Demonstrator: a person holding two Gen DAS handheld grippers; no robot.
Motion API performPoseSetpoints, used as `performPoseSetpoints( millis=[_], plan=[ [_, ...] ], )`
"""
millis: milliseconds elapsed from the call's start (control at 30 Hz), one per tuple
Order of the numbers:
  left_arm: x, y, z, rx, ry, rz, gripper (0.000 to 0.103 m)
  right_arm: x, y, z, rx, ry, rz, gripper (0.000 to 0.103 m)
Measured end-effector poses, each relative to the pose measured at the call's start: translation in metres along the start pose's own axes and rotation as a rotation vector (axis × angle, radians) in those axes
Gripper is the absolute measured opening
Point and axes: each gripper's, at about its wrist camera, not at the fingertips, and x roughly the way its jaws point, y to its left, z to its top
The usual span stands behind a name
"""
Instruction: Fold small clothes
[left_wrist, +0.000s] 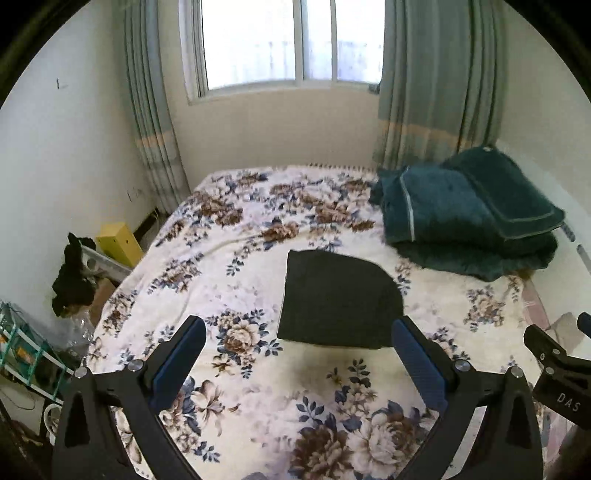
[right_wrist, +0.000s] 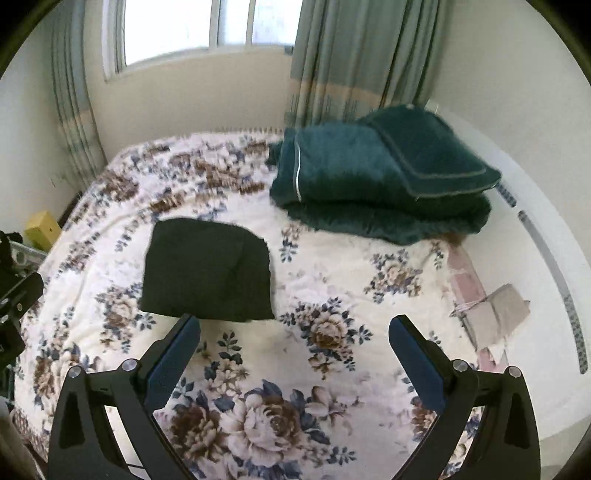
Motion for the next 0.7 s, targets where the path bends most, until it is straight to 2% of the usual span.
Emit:
performPoseSetpoints(
  millis=[200,367,500,700],
  plan=[
    [-0.083,0.002,-0.008,-0.006,-0.063,-0.012,0.103,-0.109,-0.021,-0.019,0.006,-0.112,-0.002,0.103],
    [-0.126,-0.003,-0.017,0.0,-0.103,-0.031,0.103,-0.181,-0.032,-0.035,0.004,-0.185,0.012,0.103],
    [-0.149,-0.005,-0.023,-0.01,-0.078,-0.045,0.103,-0.222,-0.042,-0.043,0.02,-0.21,0.033,0.103],
    [-0.172,-0.004,-0.023,-0.006,-0.032,-0.036,0.103,-0.255,-0.055,-0.045,0.008,-0.205,0.064,0.103]
  ],
)
